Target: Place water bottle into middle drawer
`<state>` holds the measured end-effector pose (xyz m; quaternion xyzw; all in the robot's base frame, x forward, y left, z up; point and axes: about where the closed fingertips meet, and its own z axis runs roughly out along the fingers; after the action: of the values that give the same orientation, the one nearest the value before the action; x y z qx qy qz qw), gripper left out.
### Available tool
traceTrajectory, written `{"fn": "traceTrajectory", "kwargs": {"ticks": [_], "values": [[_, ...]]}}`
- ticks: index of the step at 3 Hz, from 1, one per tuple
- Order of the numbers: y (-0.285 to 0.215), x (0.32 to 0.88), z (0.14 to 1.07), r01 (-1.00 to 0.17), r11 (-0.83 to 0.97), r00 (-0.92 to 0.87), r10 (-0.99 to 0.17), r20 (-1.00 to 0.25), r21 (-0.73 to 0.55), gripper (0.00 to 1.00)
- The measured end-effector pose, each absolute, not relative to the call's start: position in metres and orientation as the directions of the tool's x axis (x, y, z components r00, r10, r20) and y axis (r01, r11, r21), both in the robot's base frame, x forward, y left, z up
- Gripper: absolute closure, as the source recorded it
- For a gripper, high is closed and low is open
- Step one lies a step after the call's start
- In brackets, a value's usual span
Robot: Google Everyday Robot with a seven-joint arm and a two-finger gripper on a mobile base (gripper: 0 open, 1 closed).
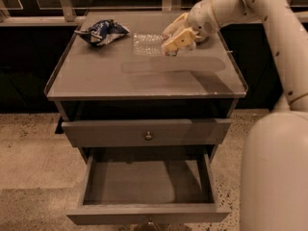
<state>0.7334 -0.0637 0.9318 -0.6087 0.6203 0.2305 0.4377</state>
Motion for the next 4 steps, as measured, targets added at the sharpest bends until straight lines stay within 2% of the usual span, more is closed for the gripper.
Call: {"fn": "traceTrajectory", "kwargs": {"ticks": [1,2,3,4], "values": [[-0.092,0.694,0.995,-0.905,0.264,0.174,-0.486,-0.857,-0.333,1.00],[-0.100,0.656,1.003,-0.886,0.322,0.173,-0.440,-0.881,-0.335,1.00],[-0.091,0.638,0.963,-0.913,0.303,0.118,-0.445,-0.887,-0.274,1.00],[-0.090,0.638,0.963,-0.914,0.301,0.118,-0.446,-0.887,-0.273,1.00]]}}
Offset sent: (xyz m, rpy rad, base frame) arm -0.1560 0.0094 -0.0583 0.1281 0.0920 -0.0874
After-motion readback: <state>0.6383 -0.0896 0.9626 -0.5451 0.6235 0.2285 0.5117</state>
